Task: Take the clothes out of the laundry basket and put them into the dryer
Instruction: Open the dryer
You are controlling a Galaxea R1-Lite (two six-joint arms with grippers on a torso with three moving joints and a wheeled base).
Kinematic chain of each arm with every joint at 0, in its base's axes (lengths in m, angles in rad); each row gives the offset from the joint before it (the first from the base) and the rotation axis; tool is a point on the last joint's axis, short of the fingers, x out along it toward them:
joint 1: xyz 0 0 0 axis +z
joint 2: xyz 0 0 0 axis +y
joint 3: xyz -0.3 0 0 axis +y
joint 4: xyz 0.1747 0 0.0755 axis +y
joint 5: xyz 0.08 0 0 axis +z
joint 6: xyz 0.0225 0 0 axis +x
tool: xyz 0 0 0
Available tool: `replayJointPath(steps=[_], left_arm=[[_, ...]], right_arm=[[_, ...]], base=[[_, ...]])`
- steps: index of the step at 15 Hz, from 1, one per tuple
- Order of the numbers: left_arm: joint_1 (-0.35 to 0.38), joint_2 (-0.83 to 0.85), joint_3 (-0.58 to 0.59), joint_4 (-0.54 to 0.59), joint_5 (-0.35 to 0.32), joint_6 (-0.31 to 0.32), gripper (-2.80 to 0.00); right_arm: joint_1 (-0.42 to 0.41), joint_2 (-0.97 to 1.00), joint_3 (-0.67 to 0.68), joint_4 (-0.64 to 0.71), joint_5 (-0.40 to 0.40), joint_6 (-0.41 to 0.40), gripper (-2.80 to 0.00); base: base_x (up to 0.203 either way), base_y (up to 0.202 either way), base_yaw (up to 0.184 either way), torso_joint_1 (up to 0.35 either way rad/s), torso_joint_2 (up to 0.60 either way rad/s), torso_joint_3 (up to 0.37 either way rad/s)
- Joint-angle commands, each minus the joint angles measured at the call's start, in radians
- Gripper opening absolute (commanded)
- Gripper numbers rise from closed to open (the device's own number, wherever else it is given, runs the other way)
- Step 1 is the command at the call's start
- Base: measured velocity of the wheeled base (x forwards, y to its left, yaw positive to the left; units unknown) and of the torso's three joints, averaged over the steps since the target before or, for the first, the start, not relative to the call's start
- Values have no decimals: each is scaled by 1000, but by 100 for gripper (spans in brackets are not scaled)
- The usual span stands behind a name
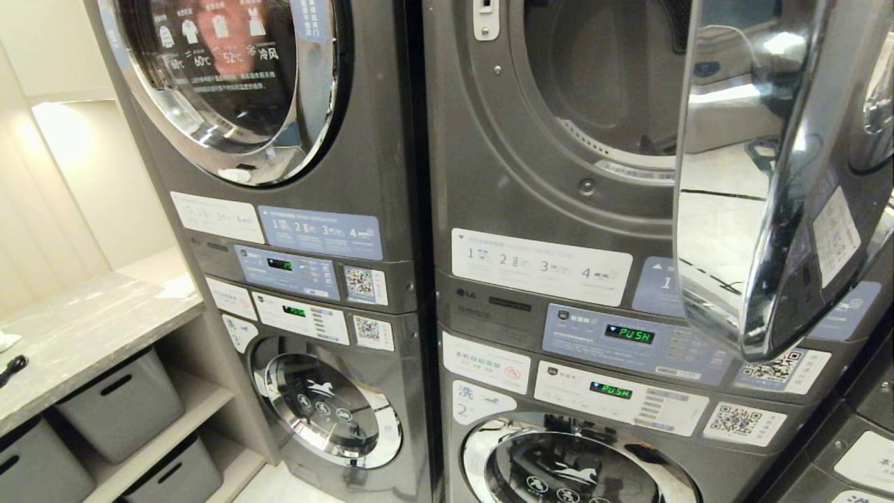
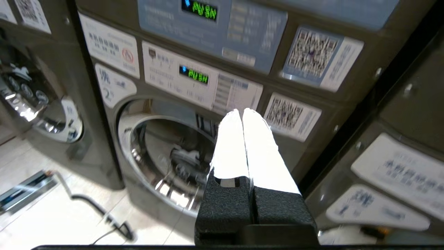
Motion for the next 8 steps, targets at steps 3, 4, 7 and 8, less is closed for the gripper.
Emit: replayJointPath(steps=[3,4,7,8], left_arm=[[-1,-3,0,0,0,0,-280],[-1,-3,0,0,0,0,-280],[-1,-3,0,0,0,0,-280],[0,-3,0,0,0,0,-280]], right_arm=[[-4,-113,0,11,-1,19,-280],[-4,-113,1,10,-11,36,-280],[-4,-113,1,10,-10,39,-280],[-4,-112,1,12,-10,39,-280]], base=[[0,0,0,0,0,0],[0,0,0,0,0,0],[0,0,0,0,0,0],[0,0,0,0,0,0]])
